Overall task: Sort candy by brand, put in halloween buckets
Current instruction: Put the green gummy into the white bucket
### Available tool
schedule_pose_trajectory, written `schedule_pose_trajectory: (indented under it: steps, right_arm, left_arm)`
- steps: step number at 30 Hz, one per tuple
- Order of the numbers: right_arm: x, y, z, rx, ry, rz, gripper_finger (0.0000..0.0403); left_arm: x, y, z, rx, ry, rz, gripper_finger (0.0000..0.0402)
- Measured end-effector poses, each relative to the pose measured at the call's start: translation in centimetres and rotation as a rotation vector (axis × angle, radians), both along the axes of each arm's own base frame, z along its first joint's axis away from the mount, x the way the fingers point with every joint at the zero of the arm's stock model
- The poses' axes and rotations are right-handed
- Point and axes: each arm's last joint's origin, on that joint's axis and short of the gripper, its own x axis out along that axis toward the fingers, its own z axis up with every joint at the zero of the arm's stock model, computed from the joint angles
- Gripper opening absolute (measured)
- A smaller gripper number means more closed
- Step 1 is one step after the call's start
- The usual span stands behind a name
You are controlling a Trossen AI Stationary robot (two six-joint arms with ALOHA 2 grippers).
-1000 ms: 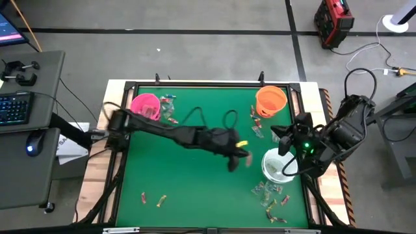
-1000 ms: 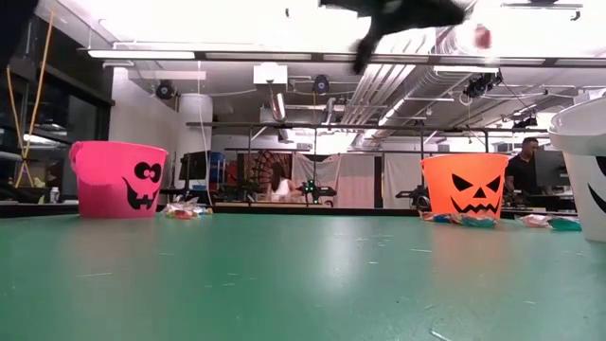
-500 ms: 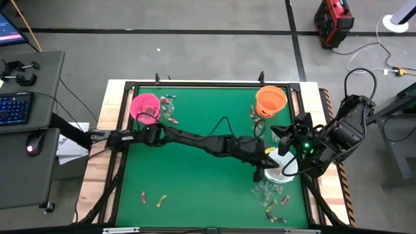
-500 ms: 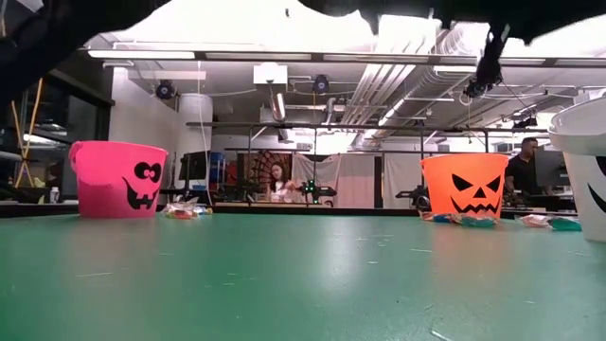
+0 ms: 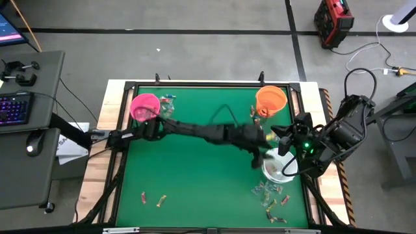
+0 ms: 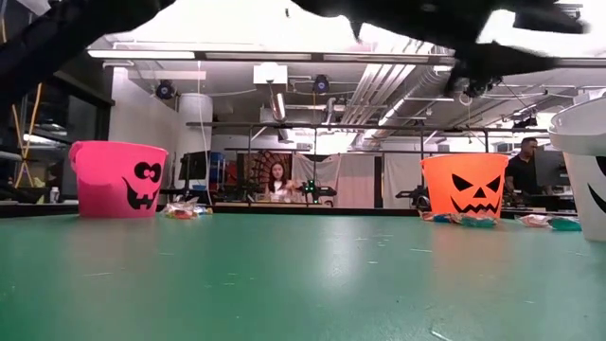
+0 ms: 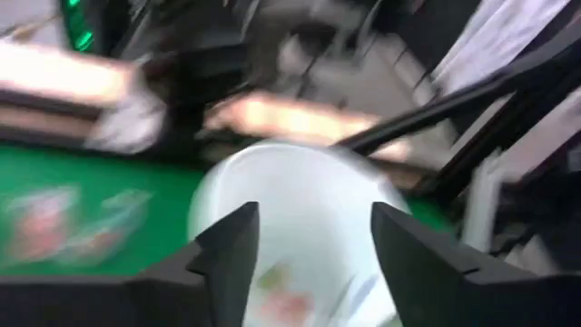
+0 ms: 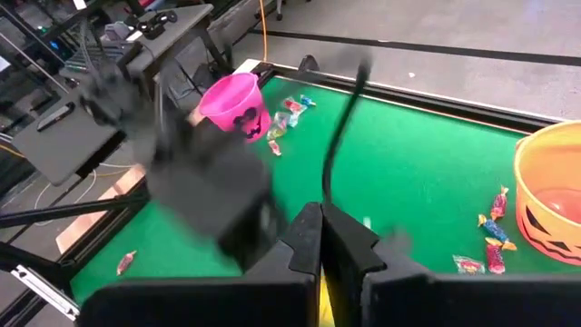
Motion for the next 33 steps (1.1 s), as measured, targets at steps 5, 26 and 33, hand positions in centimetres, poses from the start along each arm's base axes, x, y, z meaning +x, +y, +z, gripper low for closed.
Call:
schedule_pose_trajectory:
  steps: [5, 26, 33]
  right_arm:
    - [-0.1, -0.1, -0.1, -0.018, 0.018, 0.002, 0.0000]
    - [0.6, -1.3, 0.0, -0.089, 0.053, -0.039, 0.0000]
    - [1.6, -2.8, 0.0, -0.066, 0.058, -0.137, 0.0000]
  left_arm:
    - [-4.6, 5.9, 3.5, 0.170, 0.291, 0.059, 0.0233]
    - [-23.4, 25.2, -3.9, 0.000, 1.327, 0.422, 0.0234]
    - [-25.6, 25.3, -6.9, -0.020, 1.444, 0.345, 0.0234]
